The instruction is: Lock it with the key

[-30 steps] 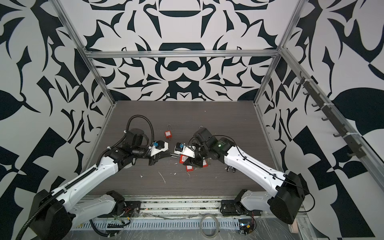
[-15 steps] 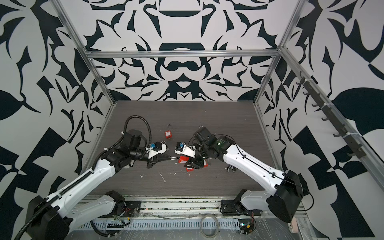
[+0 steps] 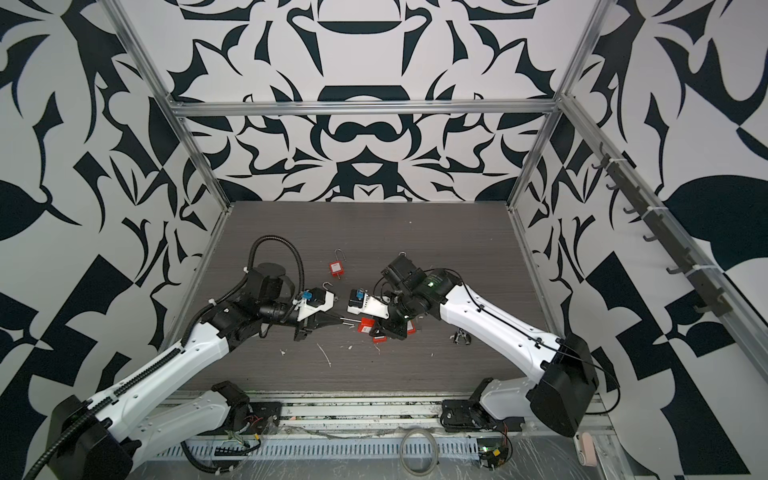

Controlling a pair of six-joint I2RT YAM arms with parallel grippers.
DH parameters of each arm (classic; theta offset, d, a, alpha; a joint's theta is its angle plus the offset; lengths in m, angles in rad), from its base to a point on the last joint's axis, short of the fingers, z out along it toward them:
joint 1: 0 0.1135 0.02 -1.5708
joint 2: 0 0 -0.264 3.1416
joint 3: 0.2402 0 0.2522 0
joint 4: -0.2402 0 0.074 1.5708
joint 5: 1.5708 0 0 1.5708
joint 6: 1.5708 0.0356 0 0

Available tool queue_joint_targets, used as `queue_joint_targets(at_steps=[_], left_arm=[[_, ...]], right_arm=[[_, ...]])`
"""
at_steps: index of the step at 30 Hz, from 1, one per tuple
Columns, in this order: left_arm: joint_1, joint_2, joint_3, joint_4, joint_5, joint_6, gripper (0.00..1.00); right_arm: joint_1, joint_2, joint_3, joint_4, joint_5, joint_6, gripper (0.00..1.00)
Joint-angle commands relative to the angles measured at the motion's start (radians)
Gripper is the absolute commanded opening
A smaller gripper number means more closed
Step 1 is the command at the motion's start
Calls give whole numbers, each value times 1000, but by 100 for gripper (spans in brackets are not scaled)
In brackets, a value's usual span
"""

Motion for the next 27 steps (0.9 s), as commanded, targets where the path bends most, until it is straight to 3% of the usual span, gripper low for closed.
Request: queue_joint_targets(at_steps=[1, 11, 19, 27], left_arm=[[-24, 10, -1, 1, 39, -4, 0], [-78, 45, -15, 76, 23, -67, 0], [-84, 64, -34, 139, 49, -141, 0], [-140, 70, -56, 189, -18, -115, 0]], right_arm=[[-6, -42, 24, 63, -15, 20, 23], [19, -96, -27, 174, 55, -3, 21], [59, -162, -138, 362, 134, -22, 22], [65, -107, -106, 379, -10, 45, 23]])
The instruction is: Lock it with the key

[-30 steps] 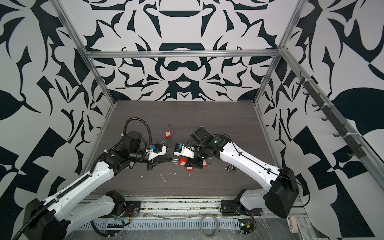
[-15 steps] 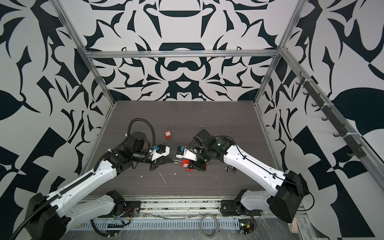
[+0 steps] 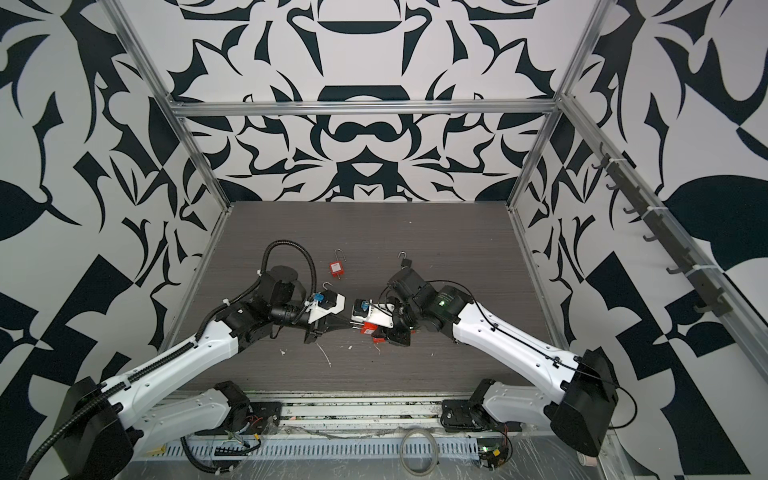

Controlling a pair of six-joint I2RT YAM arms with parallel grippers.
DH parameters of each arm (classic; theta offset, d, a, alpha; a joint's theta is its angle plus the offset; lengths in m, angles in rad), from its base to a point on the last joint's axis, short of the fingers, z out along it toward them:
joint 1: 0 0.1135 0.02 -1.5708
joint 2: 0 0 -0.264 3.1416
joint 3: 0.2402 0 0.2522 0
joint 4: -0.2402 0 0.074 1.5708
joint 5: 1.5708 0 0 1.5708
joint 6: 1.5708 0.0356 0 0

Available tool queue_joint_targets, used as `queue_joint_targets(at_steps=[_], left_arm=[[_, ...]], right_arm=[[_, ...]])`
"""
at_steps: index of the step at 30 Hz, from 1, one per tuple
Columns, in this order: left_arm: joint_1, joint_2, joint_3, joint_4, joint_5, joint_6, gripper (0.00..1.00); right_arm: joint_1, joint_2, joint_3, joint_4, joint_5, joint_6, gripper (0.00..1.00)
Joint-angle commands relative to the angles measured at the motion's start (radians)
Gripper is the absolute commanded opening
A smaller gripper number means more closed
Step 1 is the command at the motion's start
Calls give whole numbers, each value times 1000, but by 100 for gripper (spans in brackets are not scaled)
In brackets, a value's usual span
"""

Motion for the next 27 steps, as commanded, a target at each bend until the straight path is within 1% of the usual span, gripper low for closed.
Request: queue_joint_targets(at_steps=[1, 5, 8, 10, 12, 15, 18, 21, 23, 27], left_arm=[[-49, 12, -33, 78, 15, -17, 0], [-56, 22, -63, 163, -1, -50, 0], [-56, 24, -76, 189, -11, -56, 0], [-54, 14, -83, 192, -27, -52, 0], [-54, -1, -87, 184, -32, -38, 0], [-54, -20, -98, 199, -42, -45, 0], [-54, -24, -119, 248, -48, -65, 0], [-54, -12, -110, 244, -31, -66, 0], [-54, -9, -107, 242, -22, -64, 0], [-54, -16, -94, 229, -13, -58, 0]], right_arm=[[11, 21, 56, 212, -104, 54, 23], [11, 25, 58, 276, -139, 80, 24], [10, 24, 59, 288, -147, 88, 29], [9, 28, 80, 212, -119, 59, 35], [10, 31, 119, 88, -55, 33, 42], [11, 10, 155, -71, -7, 33, 51], [10, -50, 146, -140, 0, 51, 56], [10, -116, 140, -181, -10, 62, 59], [8, -148, 150, -220, 4, 61, 63], [-24, -139, 187, -341, 9, 29, 63]])
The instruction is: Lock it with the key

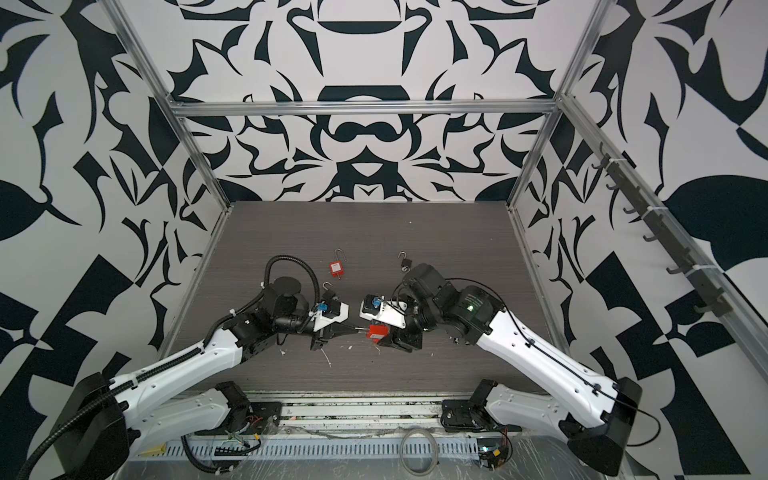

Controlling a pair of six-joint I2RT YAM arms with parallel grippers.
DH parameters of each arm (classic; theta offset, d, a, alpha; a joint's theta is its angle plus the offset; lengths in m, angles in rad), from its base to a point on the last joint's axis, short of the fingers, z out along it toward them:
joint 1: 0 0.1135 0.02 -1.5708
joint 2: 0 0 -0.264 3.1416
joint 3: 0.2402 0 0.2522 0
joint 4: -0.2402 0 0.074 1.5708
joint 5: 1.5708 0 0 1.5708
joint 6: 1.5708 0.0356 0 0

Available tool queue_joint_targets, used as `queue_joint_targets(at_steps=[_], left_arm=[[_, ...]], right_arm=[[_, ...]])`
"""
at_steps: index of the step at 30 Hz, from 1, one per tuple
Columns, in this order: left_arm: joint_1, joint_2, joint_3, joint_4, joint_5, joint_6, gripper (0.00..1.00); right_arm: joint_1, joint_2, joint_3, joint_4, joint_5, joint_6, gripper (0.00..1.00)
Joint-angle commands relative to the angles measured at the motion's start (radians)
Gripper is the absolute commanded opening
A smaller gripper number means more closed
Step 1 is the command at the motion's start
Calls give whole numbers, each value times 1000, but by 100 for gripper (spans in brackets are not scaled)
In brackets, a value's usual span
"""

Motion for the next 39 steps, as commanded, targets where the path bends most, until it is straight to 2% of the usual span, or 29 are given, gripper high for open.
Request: queue_joint_targets(at_steps=[1, 5, 10, 20, 27, 32, 39], left_arm=[[-4, -8, 19, 14, 31, -1, 0], [-4, -13, 27, -13, 34, 7, 0], [-4, -23, 28, -30, 41, 5, 0], [-4, -29, 41, -41, 42, 1, 0], [-5, -25, 52, -40, 51, 1, 0], [-5, -24, 57, -40, 46, 2, 0], [-5, -20, 63, -42, 42, 4, 0]], right_arm=[[-26, 20, 52, -133, 18, -29, 63], [-40, 55, 52, -188, 49, -63, 59], [-43, 58, 11, -101, 82, -77, 52], [-44, 97, -39, -47, 28, -88, 46], [-43, 107, -84, 40, 48, -75, 40], [-43, 126, -95, 56, 15, -76, 38], [-43, 115, -115, 65, 38, -82, 30]])
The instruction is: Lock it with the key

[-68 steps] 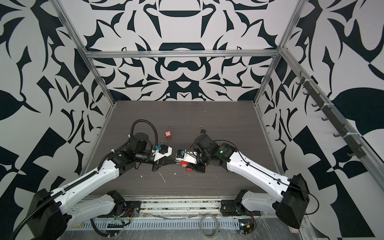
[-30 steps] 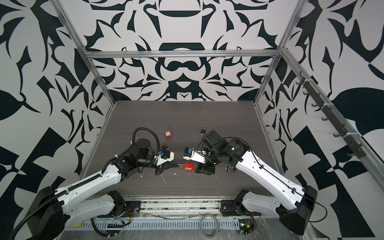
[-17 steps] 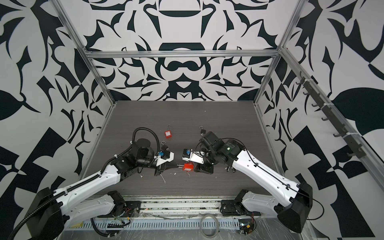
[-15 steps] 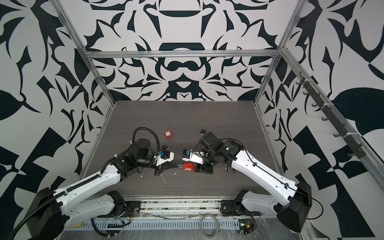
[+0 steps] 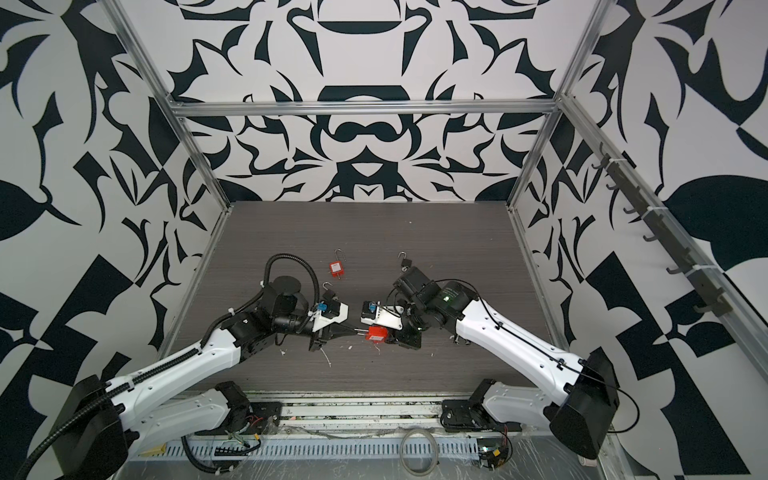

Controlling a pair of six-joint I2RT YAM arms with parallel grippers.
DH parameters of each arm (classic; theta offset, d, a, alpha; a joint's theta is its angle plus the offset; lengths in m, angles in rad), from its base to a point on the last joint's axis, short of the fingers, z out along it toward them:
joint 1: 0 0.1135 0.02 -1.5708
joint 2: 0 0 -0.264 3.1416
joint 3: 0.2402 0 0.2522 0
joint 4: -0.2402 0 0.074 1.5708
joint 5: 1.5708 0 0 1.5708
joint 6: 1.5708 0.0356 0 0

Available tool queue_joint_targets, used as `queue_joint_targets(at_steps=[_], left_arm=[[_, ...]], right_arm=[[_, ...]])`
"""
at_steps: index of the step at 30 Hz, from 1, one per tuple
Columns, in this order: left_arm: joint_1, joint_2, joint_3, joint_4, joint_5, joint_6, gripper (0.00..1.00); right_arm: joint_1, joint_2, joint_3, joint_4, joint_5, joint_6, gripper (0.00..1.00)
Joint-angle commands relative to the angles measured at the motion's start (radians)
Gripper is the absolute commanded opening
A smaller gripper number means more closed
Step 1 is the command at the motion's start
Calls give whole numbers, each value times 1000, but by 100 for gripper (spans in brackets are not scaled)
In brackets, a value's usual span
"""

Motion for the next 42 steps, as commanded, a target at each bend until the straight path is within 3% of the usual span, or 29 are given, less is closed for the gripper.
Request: queue_joint_targets(at_steps=[1, 4, 6, 13, 18, 27, 33, 42], left_arm=[[-3, -10, 45, 13, 28, 2, 0], [-3, -8, 43, 26, 28, -9, 0], [-3, 0, 41, 37, 30, -18, 0], [-3, 11, 36, 55, 39, -34, 0], [-3, 9, 38, 40, 36, -26, 0], [-3, 17, 43, 17, 47, -14, 0], [-3, 19, 62, -63, 45, 36, 0], [7, -9, 65, -110, 13, 79, 0]], right_arm=[[-1, -24, -13, 34, 12, -4, 28], [0, -44, -40, 67, 83, -5, 17], [0, -55, -69, 104, 127, 0, 17], [2, -145, -126, 209, 176, -1, 39], [2, -192, -103, 130, 94, -27, 42], [2, -99, -57, 36, 11, -18, 28], [1, -110, -71, 57, 11, -22, 14], [2, -136, -112, 50, 40, -36, 4]])
